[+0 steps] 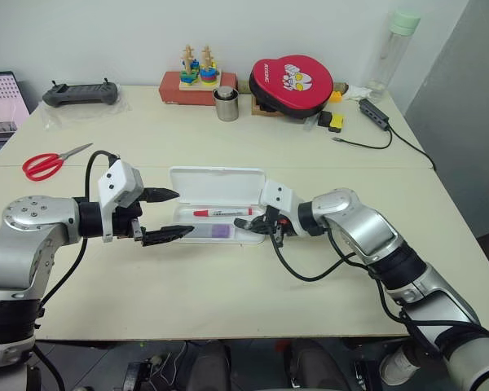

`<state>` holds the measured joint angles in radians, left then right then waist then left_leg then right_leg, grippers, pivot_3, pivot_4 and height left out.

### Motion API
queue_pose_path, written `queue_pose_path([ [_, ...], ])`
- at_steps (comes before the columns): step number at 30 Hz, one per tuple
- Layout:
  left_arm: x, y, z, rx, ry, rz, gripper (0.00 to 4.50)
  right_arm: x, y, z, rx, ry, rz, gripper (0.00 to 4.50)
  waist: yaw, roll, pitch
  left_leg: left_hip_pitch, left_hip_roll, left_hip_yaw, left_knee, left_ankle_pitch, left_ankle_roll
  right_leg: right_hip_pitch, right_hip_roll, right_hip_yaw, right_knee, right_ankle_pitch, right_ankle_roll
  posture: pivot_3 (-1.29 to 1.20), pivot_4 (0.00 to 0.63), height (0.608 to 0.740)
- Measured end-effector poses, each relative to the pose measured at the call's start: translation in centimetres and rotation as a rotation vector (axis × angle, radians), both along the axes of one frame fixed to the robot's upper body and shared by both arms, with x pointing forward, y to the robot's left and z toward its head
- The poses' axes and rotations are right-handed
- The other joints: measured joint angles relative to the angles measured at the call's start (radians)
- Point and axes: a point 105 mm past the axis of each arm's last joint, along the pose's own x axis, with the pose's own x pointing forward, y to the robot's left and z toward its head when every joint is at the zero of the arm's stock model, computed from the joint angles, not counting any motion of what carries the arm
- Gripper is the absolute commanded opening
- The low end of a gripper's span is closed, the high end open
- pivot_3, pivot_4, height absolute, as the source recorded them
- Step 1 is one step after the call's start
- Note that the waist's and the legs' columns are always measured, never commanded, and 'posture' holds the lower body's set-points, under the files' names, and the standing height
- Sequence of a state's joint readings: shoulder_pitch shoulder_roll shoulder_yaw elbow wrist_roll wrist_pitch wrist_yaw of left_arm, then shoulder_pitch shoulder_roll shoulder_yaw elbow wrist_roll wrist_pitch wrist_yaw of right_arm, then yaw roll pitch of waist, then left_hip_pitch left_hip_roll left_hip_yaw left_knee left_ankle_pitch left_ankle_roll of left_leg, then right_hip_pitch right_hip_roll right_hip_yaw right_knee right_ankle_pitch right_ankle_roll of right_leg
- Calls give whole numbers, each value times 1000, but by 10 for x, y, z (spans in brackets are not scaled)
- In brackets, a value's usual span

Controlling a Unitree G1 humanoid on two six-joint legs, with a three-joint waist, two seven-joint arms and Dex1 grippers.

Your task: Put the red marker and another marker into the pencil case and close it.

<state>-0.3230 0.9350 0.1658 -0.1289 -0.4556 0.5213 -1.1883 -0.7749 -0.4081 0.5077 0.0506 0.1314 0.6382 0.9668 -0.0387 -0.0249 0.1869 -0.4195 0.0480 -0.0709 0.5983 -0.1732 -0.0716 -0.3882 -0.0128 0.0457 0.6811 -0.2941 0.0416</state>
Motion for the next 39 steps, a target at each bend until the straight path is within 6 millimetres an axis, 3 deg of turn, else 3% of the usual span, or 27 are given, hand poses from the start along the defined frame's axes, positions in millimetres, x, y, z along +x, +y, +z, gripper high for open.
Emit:
queue_pose_path([
  [3,0,0,0,-2,-2,5,4500,-2,-2,-3,-18,12,16,128,0,0,0,0,0,0,0,0,0,0,0,0,0,0,0,0,150,740],
  [5,2,1,1,-4,-7,16,4500,-2,-2,-4,-24,6,22,810,0,0,0,0,0,0,0,0,0,0,0,0,0,0,0,0,150,740],
  [14,1,-3,4,-8,-15,17,4500,6,0,-8,-24,11,-4,2725,0,0,0,0,0,0,0,0,0,0,0,0,0,0,0,0,150,740],
  [18,3,-2,5,-25,-14,51,4500,7,0,8,48,11,1,3565,0,0,0,0,0,0,0,0,0,0,0,0,0,0,0,0,150,740],
  [21,10,6,12,-88,-40,151,4500,2,8,49,207,11,55,3281,0,0,0,0,0,0,0,0,0,0,0,0,0,0,0,0,150,740],
  [23,21,10,25,-167,-88,237,4500,6,16,85,326,-11,59,2701,0,0,0,0,1,-1,0,0,0,0,0,-1,1,1,0,0,150,740],
  [25,29,14,38,-234,-137,313,4500,16,26,121,402,-78,30,2241,-2,0,0,1,1,-1,1,0,0,1,1,-1,1,2,-2,0,150,740],
  [27,33,22,44,-280,-149,387,4500,37,30,139,437,-121,-72,1660,-3,-2,-1,3,1,-1,0,0,0,2,1,0,1,2,-3,0,150,740],
  [31,34,26,41,-308,-132,430,4500,75,26,113,379,-81,-284,758,-1,-2,-1,0,0,-1,0,0,0,0,1,0,0,3,-3,0,150,740],
  [34,28,27,39,-314,-122,415,4500,88,26,88,297,-73,-342,68,-2,-2,-1,-1,0,0,-2,0,0,-1,0,0,0,3,-4,0,150,740],
  [39,12,19,39,-303,-106,331,4500,79,35,73,240,-60,-261,27,-4,-2,-1,0,0,0,-5,0,-1,-1,-1,-1,0,2,-5,0,150,740],
])
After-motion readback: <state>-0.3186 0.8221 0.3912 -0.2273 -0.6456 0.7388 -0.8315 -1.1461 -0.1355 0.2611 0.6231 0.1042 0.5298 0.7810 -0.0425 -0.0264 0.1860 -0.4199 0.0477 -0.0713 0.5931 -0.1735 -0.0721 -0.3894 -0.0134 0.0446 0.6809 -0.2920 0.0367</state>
